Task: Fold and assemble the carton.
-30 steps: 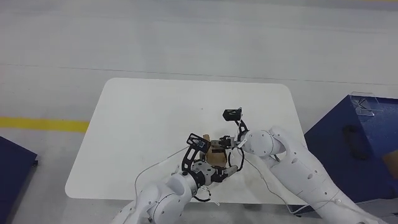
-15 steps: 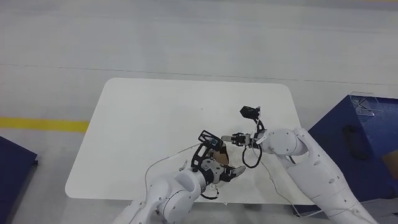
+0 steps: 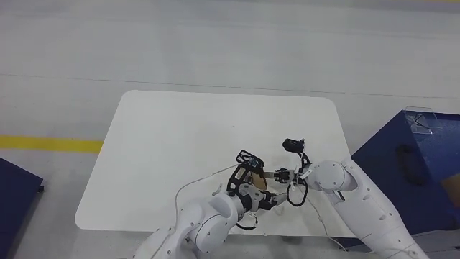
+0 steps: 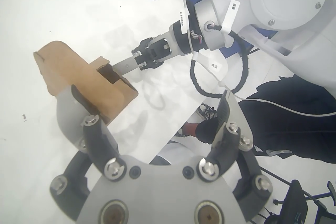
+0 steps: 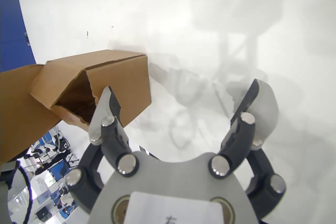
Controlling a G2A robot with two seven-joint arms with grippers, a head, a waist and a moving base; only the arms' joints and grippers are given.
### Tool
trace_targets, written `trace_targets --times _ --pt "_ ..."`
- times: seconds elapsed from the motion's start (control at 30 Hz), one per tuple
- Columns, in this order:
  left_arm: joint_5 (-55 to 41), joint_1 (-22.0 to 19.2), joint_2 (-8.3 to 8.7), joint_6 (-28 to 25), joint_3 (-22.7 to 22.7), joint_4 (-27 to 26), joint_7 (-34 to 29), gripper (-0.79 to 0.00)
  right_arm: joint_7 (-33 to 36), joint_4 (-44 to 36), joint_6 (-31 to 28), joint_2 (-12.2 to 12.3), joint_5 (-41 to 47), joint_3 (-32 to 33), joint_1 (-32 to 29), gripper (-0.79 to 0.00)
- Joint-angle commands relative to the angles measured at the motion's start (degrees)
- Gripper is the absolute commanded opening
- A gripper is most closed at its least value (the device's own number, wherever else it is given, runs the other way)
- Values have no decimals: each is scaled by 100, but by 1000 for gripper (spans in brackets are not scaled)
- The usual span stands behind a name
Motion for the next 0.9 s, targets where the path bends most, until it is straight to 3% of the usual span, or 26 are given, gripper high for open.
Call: trace_targets --times 0.0,0.4,0.7,0.87 --pt "21 8 -6 14 -1 -4 -36 0 57 -64 -36 0 72 21 -28 0" --pt "74 -166 -113 178 137 294 -311 0 165 -441 -62 85 91 362 -343 0" --pt "61 -171 -160 195 111 373 -309 0 46 -937 -751 205 796 1104 -854 0" --pt "88 -124 -169 184 78 364 -314 0 -203 -1203 -582 207 574 1083 -1026 0"
